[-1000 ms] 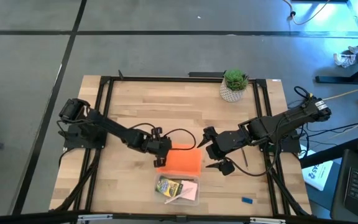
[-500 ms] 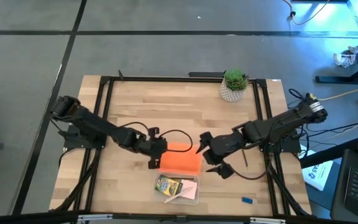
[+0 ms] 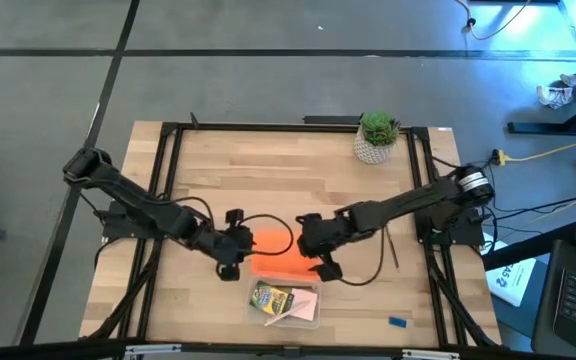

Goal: Pack school essentials
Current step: Adjust the supply box, then put the black pencil into the supply box

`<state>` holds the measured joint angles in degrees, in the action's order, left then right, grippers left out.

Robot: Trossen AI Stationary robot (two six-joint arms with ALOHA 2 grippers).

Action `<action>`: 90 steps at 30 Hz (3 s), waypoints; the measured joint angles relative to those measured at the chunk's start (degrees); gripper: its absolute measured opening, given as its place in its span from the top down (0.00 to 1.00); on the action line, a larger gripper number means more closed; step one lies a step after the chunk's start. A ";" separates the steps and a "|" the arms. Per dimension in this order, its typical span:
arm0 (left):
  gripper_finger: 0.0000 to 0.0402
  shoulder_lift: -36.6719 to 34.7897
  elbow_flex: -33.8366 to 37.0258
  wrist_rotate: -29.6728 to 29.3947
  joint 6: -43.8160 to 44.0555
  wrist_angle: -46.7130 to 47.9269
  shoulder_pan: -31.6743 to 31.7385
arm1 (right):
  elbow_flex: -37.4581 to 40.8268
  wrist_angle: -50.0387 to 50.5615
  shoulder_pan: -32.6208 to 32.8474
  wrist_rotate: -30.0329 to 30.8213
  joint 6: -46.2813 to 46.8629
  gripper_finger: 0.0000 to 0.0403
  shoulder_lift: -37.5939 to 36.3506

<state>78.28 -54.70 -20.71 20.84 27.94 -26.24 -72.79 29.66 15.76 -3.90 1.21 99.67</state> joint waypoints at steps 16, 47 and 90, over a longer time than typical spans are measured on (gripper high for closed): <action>0.76 -0.02 0.00 -0.06 0.15 -0.09 -2.32 | 0.00 -0.21 -3.47 -4.96 4.70 0.01 9.46; 0.76 0.02 0.00 -0.04 0.09 -0.11 -2.32 | 0.00 -0.01 -10.47 5.06 1.41 0.01 9.54; 0.76 0.02 0.04 0.62 0.13 -0.15 -4.33 | -0.07 41.73 3.63 19.39 72.51 0.01 -13.98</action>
<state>78.30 -54.65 -20.09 20.97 27.79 -30.57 -72.86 71.39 19.40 15.50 73.71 85.69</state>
